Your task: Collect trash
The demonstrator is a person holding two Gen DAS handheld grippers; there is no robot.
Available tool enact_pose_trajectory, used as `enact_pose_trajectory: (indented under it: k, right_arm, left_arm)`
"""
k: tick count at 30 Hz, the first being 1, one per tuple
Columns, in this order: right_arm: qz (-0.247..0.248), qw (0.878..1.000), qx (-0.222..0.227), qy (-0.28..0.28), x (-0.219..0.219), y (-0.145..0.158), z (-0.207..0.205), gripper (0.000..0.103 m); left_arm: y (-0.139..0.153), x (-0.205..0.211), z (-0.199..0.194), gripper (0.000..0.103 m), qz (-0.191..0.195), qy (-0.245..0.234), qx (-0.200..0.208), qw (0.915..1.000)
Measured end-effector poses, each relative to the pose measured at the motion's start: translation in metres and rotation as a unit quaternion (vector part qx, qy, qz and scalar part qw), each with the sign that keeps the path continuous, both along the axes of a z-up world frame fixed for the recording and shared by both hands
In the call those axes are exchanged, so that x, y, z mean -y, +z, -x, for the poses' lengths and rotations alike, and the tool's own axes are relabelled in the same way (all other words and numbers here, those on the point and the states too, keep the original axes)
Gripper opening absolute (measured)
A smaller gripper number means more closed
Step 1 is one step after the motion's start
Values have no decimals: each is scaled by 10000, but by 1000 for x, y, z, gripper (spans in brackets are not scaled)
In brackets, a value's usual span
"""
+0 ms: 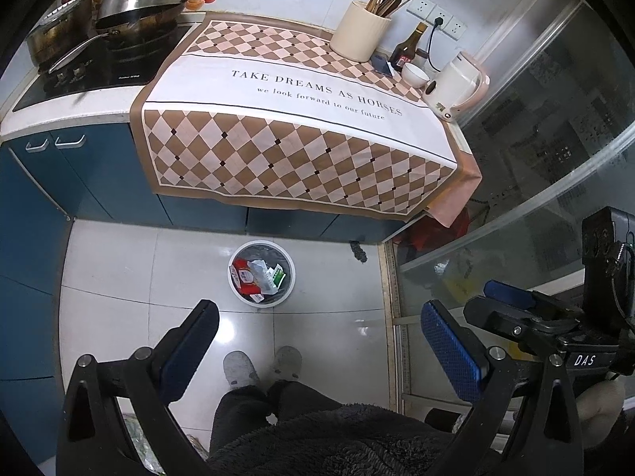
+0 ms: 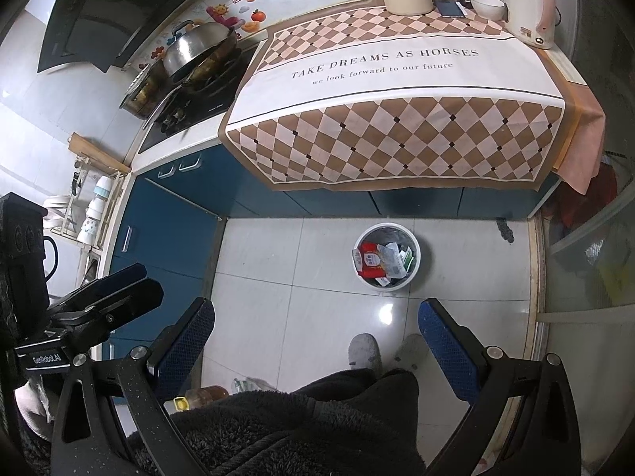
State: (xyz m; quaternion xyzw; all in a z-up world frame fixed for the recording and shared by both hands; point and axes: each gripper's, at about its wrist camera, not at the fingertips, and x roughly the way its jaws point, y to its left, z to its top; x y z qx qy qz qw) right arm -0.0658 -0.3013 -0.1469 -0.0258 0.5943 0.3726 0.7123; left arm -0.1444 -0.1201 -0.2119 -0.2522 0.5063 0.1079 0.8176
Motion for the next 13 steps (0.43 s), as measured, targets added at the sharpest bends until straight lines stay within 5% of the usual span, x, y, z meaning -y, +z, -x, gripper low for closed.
enact_pose_trajectory:
  k: [13]
  right_arm:
    - [21,9999,-66,-109,-2,-4,2,103]
  left_arm:
    - [1,1,1,103,-2,29,15,10000]
